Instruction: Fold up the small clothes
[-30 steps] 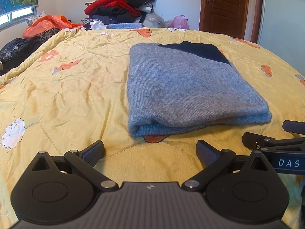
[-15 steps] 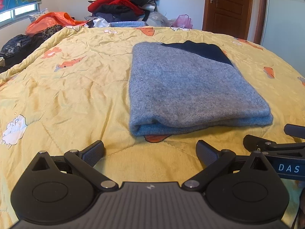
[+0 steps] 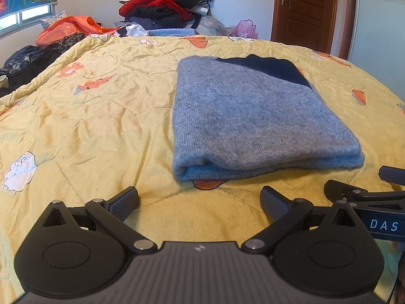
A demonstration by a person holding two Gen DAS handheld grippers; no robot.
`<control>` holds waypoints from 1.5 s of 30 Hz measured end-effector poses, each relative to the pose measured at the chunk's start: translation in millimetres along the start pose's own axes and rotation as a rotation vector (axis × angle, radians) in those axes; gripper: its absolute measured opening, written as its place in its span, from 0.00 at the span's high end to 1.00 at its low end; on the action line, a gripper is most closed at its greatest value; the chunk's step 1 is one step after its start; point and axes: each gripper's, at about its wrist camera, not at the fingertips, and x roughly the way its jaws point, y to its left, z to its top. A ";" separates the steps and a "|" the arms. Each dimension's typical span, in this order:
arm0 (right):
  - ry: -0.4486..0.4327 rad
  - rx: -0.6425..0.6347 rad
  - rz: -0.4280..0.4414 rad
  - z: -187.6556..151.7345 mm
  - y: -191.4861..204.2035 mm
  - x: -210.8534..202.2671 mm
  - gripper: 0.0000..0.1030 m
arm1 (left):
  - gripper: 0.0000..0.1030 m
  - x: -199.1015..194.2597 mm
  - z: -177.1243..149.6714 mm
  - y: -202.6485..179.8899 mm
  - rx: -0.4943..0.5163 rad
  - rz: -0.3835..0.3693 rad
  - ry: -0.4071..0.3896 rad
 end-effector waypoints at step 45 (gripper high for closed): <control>-0.001 0.000 0.000 -0.7 0.4 -1.0 0.00 | 0.00 2.6 0.5 0.1 -0.045 0.048 -0.020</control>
